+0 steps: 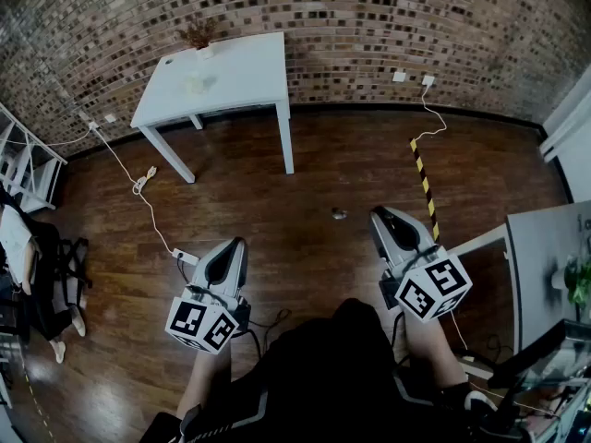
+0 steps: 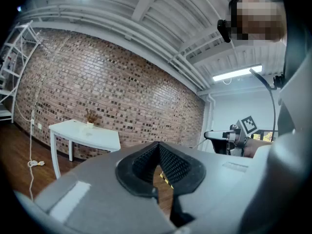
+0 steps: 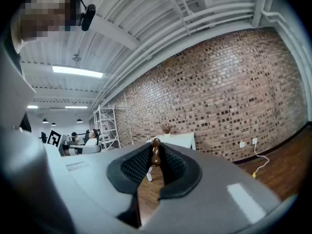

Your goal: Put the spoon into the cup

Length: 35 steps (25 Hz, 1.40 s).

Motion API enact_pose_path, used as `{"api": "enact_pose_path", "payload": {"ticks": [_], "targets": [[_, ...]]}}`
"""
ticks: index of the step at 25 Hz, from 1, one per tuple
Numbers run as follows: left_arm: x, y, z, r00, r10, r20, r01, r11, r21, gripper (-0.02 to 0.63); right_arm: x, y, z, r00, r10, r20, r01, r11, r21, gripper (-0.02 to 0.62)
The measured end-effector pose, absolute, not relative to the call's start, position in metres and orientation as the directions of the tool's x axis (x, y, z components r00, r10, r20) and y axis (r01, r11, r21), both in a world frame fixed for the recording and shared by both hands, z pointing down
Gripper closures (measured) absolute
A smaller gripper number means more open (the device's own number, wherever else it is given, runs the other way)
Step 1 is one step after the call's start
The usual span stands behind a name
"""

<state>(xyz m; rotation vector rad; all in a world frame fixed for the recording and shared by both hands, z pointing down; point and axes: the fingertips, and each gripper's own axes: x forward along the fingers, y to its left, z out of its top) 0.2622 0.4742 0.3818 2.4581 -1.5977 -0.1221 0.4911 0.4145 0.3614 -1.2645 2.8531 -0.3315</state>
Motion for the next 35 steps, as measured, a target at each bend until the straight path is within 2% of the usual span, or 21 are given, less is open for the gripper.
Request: {"api": "enact_pose_path", "payload": {"ticks": [9,17,20,24,27,35], "targets": [[0.266,0.395,0.366,0.376,-0.926,0.038,-0.911,-0.362,0.199,0.612,0.466,0.325,0.352,-0.747,-0.661,0.067,-0.66,0.727,-0.191,0.554],[0.228,0.325,0.356,0.262,-0.965,0.017,-0.949,-0.255,0.186,0.612,0.433,0.251,0.341,-0.816,-0.575,0.061,-0.577,0.8,-0.167,0.554],[0.202,0.306,0.354,0.248,-0.968,0.028,-0.95,-0.237,0.201,0.612,0.412,0.231,0.343,-0.81,-0.581,0.072,-0.584,0.794,-0.169,0.554],[0.164,0.292,0.361,0.29,-0.957,0.026,-0.935,-0.278,0.221,0.612,0.375,0.212,0.342,-0.785,-0.616,0.07,-0.618,0.769,-0.165,0.554],[0.124,0.28,0.355,0.329,-0.944,0.032,-0.927,-0.316,0.202,0.612,0.34,0.202,0.339,-0.758,-0.65,0.054,-0.643,0.731,-0.229,0.554],[0.032,0.259,0.361,0.352,-0.935,0.031,-0.915,-0.337,0.22,0.612,0.262,0.181,0.34,-0.721,-0.69,0.065,-0.683,0.692,-0.233,0.554]]}}
